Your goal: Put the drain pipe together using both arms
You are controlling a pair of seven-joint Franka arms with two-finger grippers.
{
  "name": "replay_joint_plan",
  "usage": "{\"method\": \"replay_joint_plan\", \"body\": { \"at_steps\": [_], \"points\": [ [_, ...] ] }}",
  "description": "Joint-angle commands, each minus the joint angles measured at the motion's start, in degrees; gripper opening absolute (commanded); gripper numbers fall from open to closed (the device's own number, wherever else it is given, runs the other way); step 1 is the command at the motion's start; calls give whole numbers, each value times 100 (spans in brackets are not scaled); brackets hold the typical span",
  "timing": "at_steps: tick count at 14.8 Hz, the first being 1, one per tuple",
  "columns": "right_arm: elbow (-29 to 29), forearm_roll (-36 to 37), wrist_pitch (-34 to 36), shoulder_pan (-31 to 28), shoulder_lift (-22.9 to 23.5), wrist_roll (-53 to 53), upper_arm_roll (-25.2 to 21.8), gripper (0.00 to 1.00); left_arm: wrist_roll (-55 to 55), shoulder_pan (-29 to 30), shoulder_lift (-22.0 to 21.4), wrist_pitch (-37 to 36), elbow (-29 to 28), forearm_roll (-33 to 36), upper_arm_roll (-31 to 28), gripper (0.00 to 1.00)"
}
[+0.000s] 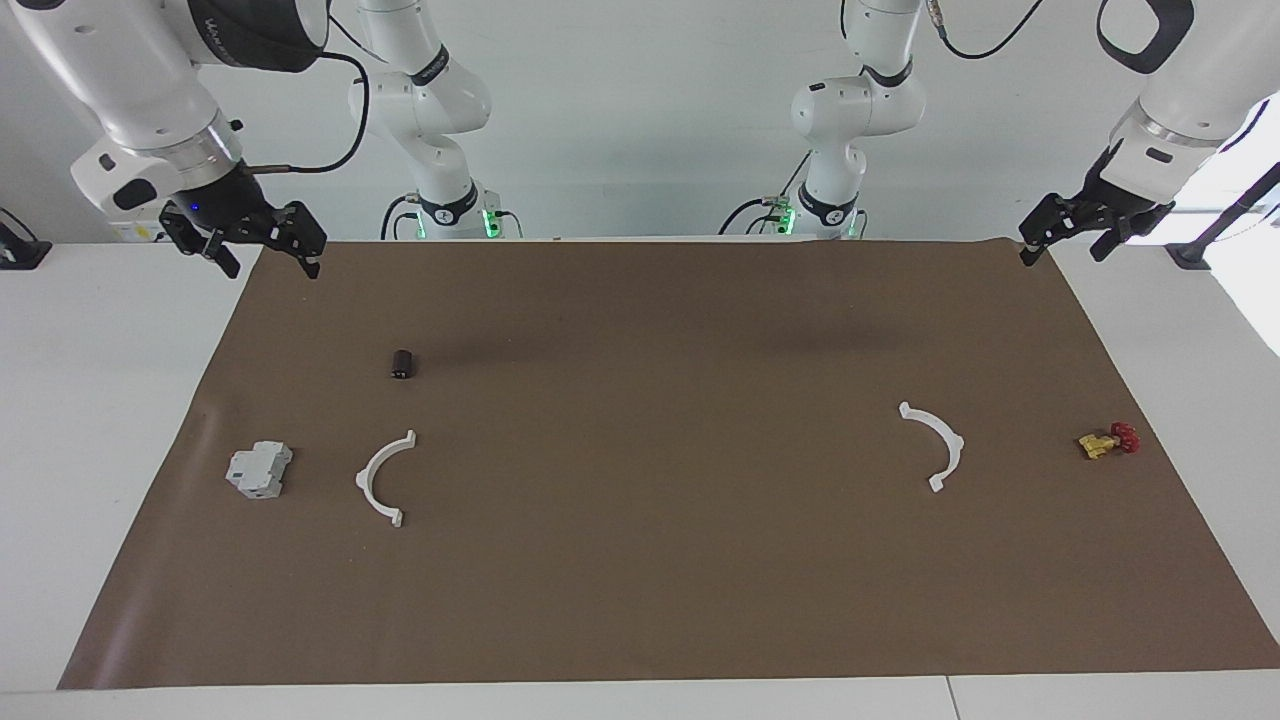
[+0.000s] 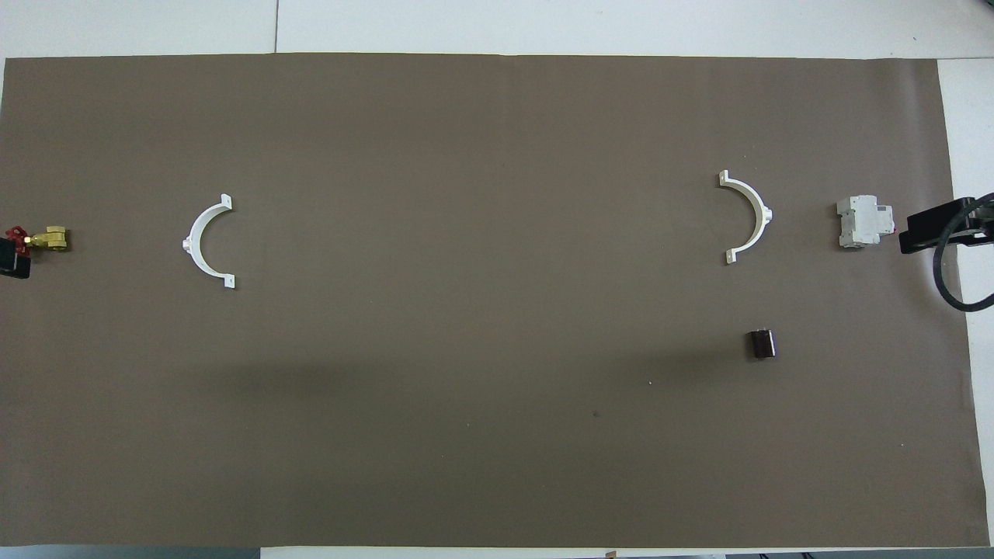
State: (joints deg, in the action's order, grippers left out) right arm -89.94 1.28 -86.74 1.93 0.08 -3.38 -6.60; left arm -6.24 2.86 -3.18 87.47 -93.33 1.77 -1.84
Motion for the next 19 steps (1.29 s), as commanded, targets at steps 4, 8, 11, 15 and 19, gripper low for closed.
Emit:
{"method": "replay_joint_plan", "body": {
  "at_steps": [4,8,11,15,19],
  "points": [
    [12,-49,78,-35,1,-101,10,100,-97,-31,274,-222,298,-177,26,100],
    [-102,-49,122,-17,-69,-127,27,100,-45,-40,195,-230,175,-177,61,100],
    [-532,-268,-622,-52,-166,-584,19,100,-53,-40,151,-274,158,-185,70,100],
    [-841,-304,-1931,80,525,-619,45,100,-62,-224,115,-151,43,-177,70,100],
    [-1603,-418,-3915,70,1265,-1015,45,100,-44,-242,98,-116,-27,-177,70,100]
  ]
}}
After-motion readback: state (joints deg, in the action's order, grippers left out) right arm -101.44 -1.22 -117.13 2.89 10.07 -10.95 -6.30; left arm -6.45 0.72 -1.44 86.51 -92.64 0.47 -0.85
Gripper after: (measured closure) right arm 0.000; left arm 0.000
